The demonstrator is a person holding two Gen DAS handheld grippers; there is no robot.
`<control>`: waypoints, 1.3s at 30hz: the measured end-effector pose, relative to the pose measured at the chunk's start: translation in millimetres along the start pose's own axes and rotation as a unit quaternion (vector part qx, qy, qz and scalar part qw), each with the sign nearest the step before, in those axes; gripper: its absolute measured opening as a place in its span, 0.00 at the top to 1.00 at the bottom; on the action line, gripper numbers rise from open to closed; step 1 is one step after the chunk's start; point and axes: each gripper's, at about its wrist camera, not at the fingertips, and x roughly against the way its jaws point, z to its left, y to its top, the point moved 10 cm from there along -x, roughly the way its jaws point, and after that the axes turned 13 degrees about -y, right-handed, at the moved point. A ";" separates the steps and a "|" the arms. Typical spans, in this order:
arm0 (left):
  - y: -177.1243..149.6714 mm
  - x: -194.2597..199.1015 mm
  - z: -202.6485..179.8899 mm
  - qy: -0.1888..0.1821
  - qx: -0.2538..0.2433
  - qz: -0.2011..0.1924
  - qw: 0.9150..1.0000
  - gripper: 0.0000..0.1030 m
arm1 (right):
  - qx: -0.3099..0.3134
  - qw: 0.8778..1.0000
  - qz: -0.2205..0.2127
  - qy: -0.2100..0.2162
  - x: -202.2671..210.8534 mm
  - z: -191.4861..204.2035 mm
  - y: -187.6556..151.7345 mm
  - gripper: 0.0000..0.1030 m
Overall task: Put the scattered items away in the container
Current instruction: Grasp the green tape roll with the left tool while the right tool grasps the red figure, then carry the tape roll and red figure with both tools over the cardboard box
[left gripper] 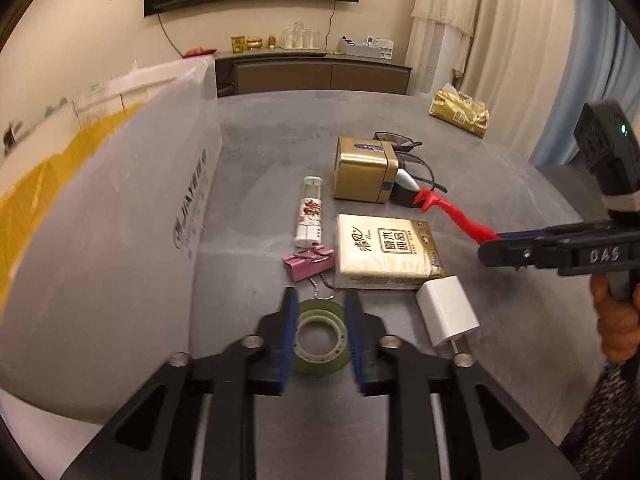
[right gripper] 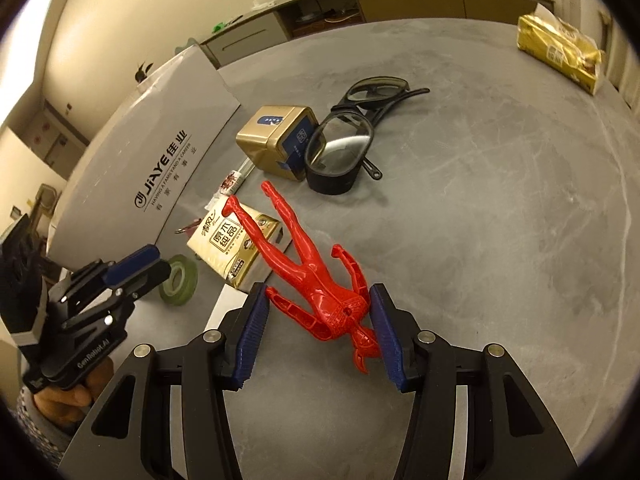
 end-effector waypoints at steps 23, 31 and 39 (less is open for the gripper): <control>-1.0 8.7 -8.8 -0.019 0.006 0.001 1.000 0.53 | 0.018 0.999 -0.026 0.024 20.7 21.2 -1.5 0.47; 23.1 46.5 -17.9 -0.026 -0.005 -0.050 0.998 0.53 | 0.007 0.998 -0.041 0.044 33.7 37.2 -7.6 0.47; 43.2 84.6 -14.9 -0.028 -0.003 -0.098 0.995 0.53 | 0.011 0.996 -0.077 0.040 61.3 53.4 -7.2 0.47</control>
